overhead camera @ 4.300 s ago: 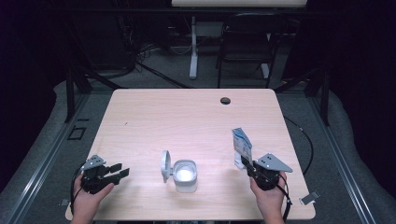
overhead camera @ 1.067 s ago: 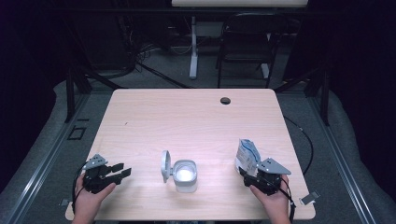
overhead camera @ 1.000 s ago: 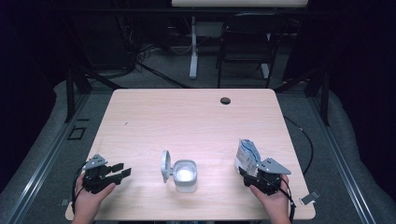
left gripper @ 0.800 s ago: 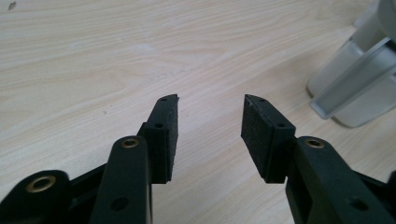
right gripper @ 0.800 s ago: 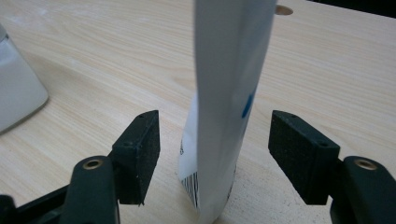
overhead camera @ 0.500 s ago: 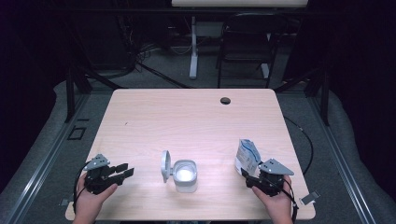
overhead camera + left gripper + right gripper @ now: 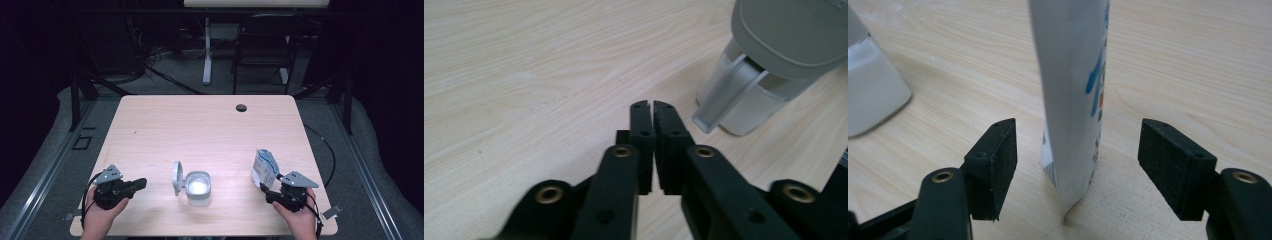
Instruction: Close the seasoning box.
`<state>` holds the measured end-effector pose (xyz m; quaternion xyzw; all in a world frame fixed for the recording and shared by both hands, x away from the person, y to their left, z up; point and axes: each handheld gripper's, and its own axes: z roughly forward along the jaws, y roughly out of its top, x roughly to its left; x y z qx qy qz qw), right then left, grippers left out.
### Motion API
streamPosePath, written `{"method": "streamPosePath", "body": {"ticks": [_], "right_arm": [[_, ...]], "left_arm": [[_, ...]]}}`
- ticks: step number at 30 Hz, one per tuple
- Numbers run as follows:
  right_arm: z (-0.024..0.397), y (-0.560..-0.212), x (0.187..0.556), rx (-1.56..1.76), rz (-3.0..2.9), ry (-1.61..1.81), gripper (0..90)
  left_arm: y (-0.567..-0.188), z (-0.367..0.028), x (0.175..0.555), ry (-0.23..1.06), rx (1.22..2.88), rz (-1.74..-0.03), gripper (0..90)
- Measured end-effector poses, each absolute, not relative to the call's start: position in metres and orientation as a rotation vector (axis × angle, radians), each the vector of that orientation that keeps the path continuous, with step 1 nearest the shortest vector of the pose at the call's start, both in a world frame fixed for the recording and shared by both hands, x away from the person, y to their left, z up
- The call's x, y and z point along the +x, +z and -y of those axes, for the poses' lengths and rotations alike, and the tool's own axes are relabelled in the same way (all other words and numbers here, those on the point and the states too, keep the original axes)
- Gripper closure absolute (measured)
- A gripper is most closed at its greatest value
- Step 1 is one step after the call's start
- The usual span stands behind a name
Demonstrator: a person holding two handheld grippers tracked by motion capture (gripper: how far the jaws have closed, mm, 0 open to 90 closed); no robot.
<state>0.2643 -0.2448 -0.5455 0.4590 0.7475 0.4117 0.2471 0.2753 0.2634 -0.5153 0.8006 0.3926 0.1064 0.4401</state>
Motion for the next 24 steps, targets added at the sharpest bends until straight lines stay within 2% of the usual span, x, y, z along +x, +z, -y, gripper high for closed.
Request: {"method": "streamPosePath", "body": {"ticks": [10,24], "right_arm": [[0.236,-0.549,0.257,1.205,-2.081,1.035,30.6],[0.231,-0.56,0.251,1.206,-2.06,1.083,30.5]], "left_arm": [[-0.503,-0.251,0.27,0.271,2.011,-0.928,90.0],[-0.489,-0.229,0.268,0.253,2.009,-0.842,90.0]]}}
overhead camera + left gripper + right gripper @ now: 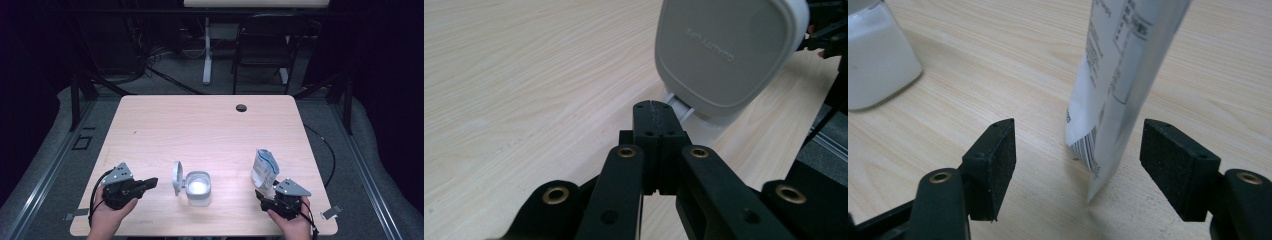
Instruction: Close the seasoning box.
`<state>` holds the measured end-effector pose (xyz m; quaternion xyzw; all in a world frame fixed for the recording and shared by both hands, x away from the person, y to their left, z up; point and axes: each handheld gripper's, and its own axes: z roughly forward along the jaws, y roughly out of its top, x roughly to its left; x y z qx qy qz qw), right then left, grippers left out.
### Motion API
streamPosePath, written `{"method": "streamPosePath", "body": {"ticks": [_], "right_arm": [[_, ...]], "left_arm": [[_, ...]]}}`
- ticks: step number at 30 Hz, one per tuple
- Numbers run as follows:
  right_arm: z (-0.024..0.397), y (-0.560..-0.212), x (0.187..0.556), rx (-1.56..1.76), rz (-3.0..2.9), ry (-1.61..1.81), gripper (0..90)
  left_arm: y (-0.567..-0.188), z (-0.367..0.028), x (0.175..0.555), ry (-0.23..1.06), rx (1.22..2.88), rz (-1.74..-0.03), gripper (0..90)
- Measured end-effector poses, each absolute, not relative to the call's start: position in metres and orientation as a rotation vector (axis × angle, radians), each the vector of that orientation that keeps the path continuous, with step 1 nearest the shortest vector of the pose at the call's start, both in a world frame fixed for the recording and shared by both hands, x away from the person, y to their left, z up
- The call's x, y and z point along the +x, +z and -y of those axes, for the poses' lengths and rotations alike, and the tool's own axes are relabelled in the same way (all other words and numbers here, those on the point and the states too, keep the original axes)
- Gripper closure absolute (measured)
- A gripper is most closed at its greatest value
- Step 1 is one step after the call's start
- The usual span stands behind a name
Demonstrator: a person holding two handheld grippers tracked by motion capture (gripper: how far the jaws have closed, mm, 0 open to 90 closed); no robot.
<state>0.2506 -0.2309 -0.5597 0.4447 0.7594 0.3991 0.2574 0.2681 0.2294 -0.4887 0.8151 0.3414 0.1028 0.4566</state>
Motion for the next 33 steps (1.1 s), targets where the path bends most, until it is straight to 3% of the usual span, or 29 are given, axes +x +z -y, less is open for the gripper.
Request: {"method": "streamPosePath", "body": {"ticks": [33], "right_arm": [[0.237,-0.56,0.246,1.221,-2.052,1.086,30.7]], "left_arm": [[-0.477,-0.184,0.27,0.214,2.023,-0.741,90.0]]}}
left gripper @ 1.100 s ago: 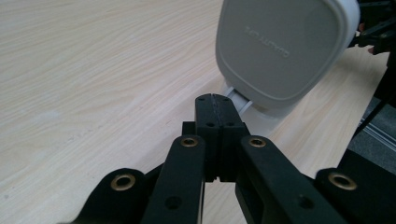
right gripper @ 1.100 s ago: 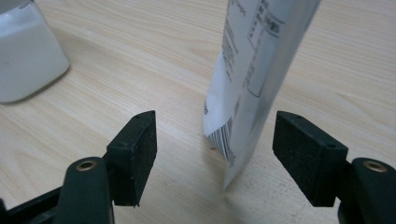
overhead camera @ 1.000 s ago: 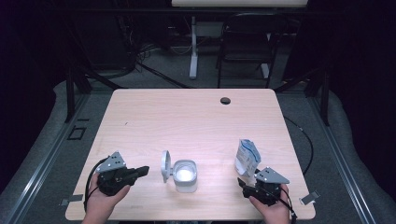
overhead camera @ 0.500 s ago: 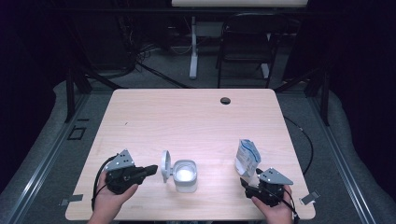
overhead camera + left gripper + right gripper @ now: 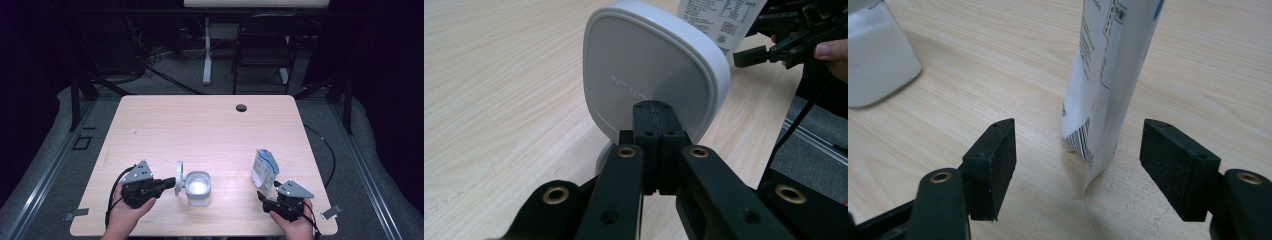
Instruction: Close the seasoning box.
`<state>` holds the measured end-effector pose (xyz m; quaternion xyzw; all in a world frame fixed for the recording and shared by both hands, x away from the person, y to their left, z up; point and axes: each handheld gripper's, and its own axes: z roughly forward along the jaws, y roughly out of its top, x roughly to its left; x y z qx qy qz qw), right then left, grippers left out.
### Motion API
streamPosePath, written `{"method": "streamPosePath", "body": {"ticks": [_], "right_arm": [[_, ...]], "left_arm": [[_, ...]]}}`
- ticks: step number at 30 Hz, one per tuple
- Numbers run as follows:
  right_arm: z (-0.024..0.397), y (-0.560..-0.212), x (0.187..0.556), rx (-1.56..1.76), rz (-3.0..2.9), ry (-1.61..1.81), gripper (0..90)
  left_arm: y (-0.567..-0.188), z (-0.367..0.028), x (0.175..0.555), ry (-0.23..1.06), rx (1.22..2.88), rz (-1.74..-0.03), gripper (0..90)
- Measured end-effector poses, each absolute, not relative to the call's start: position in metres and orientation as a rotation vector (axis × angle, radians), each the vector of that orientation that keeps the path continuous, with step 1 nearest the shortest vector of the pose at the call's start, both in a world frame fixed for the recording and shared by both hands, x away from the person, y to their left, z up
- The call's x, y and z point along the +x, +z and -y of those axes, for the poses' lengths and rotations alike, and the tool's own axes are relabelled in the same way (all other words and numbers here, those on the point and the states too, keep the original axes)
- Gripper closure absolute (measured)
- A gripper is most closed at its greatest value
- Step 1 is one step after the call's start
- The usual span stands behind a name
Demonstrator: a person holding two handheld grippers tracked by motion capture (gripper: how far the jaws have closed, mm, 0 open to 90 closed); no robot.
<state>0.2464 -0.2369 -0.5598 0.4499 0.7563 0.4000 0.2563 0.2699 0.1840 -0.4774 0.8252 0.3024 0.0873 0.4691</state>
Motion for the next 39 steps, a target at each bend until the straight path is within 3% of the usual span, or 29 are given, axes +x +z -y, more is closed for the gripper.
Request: {"method": "streamPosePath", "body": {"ticks": [23,39], "right_arm": [[0.239,-0.561,0.247,1.234,-2.041,1.105,30.8],[0.239,-0.56,0.247,1.232,-2.042,1.099,30.8]], "left_arm": [[-0.484,-0.151,0.273,0.186,2.085,-0.714,90.0],[-0.477,-0.157,0.273,0.205,2.086,-0.717,90.0]]}}
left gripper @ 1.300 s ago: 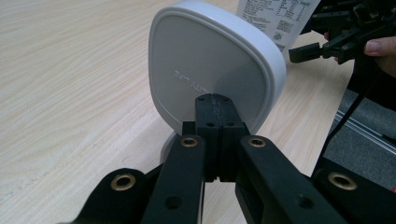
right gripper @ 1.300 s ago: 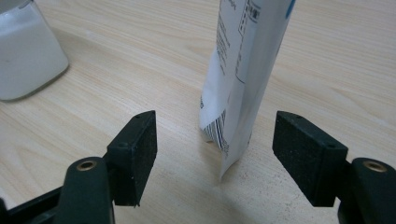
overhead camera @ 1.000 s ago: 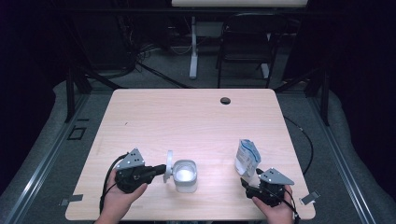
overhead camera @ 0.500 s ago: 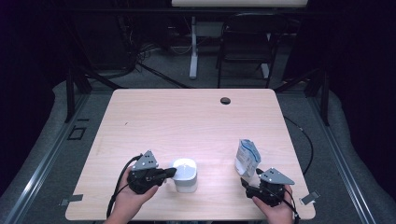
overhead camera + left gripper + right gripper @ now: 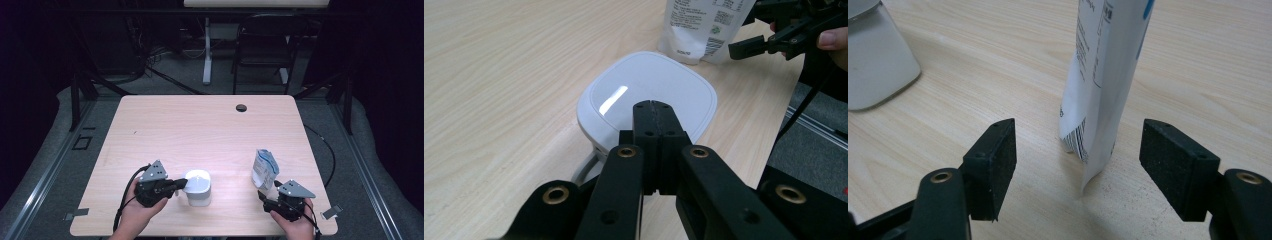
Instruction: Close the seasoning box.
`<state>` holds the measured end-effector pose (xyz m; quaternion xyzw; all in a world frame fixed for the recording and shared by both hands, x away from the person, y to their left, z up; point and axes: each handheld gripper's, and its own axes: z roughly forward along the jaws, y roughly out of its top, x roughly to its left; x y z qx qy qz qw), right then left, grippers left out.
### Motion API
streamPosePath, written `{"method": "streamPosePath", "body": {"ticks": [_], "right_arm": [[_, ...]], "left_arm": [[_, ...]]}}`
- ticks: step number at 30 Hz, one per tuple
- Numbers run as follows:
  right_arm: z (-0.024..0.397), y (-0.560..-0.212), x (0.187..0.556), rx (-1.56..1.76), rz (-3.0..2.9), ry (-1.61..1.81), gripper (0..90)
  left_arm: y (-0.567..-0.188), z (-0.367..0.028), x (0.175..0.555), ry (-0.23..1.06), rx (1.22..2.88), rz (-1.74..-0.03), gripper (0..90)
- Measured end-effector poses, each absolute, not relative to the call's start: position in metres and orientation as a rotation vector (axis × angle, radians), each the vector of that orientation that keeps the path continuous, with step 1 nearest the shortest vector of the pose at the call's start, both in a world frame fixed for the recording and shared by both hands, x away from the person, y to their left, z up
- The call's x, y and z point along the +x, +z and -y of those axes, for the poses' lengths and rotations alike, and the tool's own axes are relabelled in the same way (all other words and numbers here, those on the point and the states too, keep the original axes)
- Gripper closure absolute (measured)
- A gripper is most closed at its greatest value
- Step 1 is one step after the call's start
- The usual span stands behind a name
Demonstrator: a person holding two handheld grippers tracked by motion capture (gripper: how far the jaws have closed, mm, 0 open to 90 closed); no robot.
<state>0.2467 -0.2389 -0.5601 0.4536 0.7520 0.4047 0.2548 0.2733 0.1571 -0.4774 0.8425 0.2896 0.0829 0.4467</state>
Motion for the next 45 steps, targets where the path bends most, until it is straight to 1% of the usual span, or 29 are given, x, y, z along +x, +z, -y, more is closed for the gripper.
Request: {"method": "streamPosePath", "body": {"ticks": [11,19,28,39,43,45], "right_arm": [[0.24,-0.56,0.247,1.236,-2.039,1.107,30.8],[0.239,-0.56,0.247,1.233,-2.039,1.113,30.8],[0.239,-0.559,0.246,1.236,-2.037,1.109,30.8],[0.237,-0.559,0.246,1.228,-2.048,1.096,30.8],[0.237,-0.559,0.245,1.228,-2.049,1.089,30.9],[0.237,-0.559,0.245,1.228,-2.047,1.09,30.8]], "left_arm": [[-0.467,-0.179,0.275,0.246,2.056,-0.757,90.0],[-0.468,-0.209,0.275,0.286,2.032,-0.826,90.0],[-0.493,-0.245,0.272,0.296,2.004,-0.953,89.4],[-0.531,-0.277,0.275,0.311,1.991,-1.072,88.3],[-0.538,-0.284,0.277,0.298,1.998,-1.095,85.9],[-0.541,-0.284,0.278,0.304,1.983,-1.096,82.3]]}}
